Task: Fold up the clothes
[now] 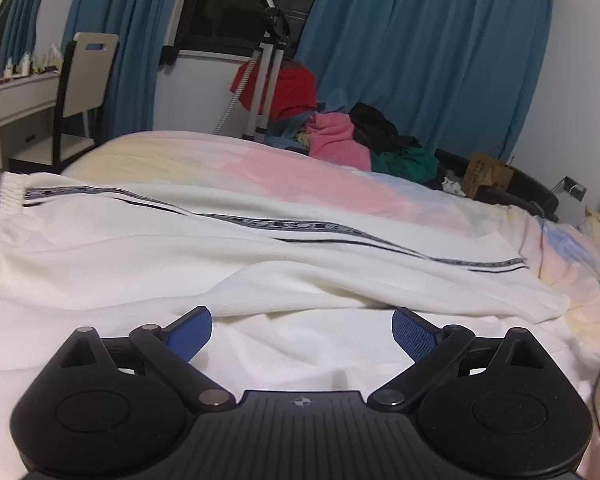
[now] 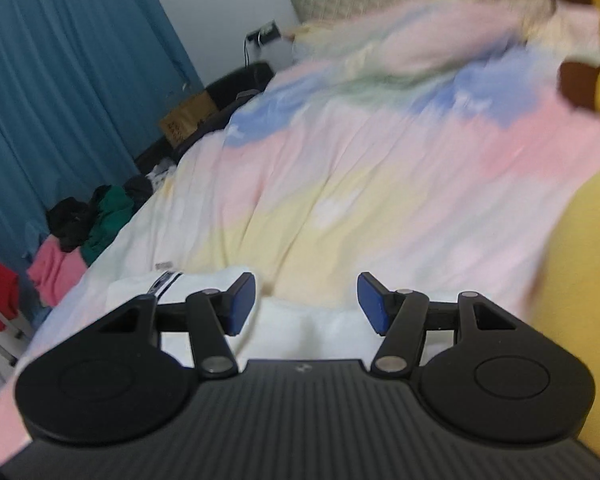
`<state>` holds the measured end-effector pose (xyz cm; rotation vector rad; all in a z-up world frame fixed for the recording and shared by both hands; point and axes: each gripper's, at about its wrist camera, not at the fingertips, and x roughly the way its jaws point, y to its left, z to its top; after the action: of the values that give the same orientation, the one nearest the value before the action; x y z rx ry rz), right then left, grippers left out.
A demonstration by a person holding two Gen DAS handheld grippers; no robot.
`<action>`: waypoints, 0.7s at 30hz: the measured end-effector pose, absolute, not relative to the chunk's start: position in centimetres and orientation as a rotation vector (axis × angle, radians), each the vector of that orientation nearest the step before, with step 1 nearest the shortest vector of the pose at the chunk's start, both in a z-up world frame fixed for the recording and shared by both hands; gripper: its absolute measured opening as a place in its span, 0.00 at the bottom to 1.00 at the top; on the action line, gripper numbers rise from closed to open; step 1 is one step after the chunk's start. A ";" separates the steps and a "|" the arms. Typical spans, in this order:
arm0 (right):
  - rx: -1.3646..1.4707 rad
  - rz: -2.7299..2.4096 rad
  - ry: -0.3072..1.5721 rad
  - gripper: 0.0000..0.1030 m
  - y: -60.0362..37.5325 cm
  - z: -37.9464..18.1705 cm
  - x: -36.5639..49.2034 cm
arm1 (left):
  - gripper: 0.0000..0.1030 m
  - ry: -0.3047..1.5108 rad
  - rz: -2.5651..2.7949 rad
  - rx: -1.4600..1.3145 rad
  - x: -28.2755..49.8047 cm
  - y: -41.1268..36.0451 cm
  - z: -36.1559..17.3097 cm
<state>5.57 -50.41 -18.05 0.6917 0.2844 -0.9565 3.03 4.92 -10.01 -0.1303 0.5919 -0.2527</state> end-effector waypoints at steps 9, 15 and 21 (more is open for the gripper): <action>0.765 -0.964 0.515 0.55 -50.5 -20.0 2.3 | 0.95 0.553 -0.153 -0.186 -0.2 8.9 -6.4; 0.888 -0.843 0.659 0.58 -49.7 -22.5 3.9 | 0.98 0.501 -0.005 -0.334 -3.8 16.9 -3.4; 1.056 -0.794 0.566 0.51 -50.5 -23.2 2.8 | 0.98 0.506 0.220 -0.602 -6.6 27.3 -4.2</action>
<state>2.80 -50.55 -23.19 1.0563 0.5662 -0.7943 -6.60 27.27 -4.20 -0.6020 0.5059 0.2198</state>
